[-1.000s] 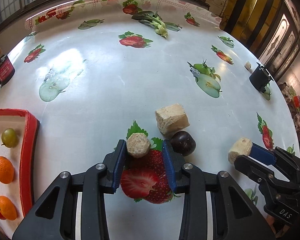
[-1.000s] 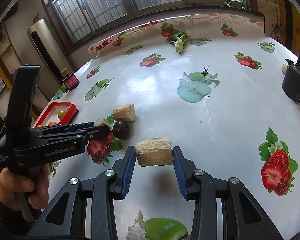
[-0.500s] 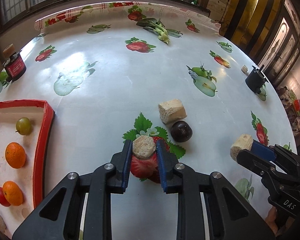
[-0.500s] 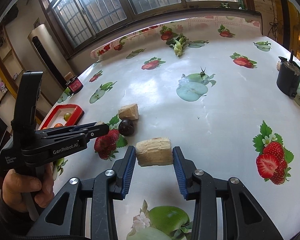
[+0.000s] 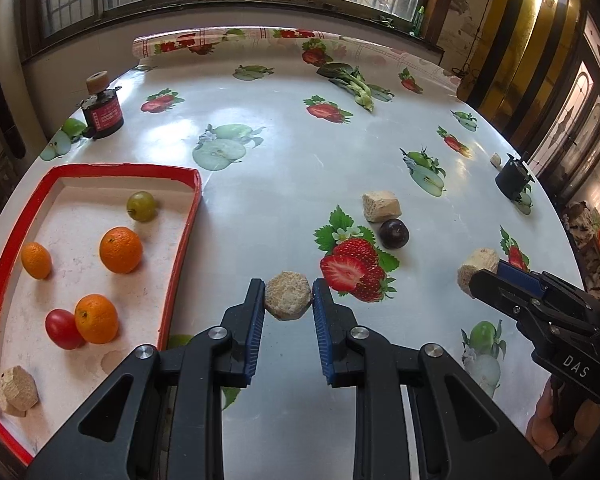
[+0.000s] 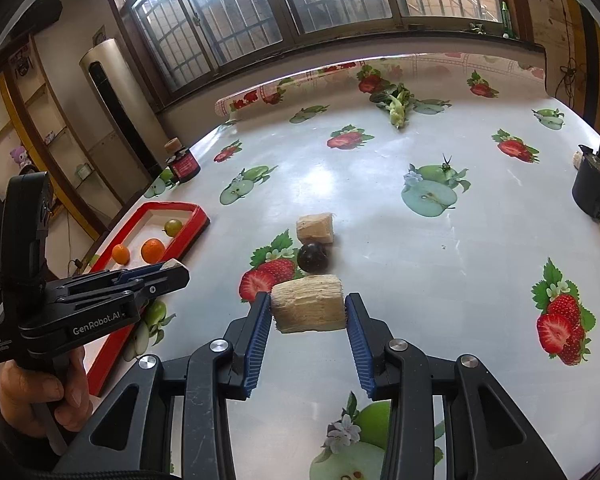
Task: Organize fruits
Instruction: 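Lift the two cork pieces and carry them toward the red tray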
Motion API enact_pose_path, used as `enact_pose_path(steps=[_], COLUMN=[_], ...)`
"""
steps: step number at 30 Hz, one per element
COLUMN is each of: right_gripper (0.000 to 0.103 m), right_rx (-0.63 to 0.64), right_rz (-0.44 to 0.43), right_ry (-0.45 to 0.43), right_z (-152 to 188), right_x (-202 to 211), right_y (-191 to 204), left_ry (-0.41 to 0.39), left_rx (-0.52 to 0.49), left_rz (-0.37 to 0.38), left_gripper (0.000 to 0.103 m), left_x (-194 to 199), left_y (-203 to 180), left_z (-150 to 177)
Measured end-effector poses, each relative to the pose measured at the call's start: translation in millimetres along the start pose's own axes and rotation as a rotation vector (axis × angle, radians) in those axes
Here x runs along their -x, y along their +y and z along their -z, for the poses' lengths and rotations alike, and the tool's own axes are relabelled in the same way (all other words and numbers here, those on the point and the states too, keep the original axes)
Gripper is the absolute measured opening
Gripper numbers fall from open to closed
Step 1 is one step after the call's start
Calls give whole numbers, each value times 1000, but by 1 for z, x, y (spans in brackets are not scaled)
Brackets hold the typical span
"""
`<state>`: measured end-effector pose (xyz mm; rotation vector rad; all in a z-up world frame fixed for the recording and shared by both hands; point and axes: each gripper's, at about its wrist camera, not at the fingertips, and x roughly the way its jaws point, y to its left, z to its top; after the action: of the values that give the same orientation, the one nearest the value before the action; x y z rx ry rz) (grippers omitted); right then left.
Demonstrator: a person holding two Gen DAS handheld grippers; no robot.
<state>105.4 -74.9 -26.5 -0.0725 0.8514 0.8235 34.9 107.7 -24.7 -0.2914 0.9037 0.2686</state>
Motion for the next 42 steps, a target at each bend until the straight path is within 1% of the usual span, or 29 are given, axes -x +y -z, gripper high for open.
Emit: enact_pose_path(steps=[11, 21, 42], right_gripper=[39, 39, 39], right_rx=[72, 135, 191], right_rz=[-52, -83, -113], right_ry=[18, 32, 49], right_z=[4, 7, 6], right_x=[-8, -14, -25], right_y=[43, 81, 115], left_ry=[-35, -54, -71], left_rx=[63, 105, 158], left_rz=[-41, -69, -103], left_gripper=[21, 21, 21], left_x=[31, 50, 67], left_y=[36, 64, 99], left_z=[20, 34, 44])
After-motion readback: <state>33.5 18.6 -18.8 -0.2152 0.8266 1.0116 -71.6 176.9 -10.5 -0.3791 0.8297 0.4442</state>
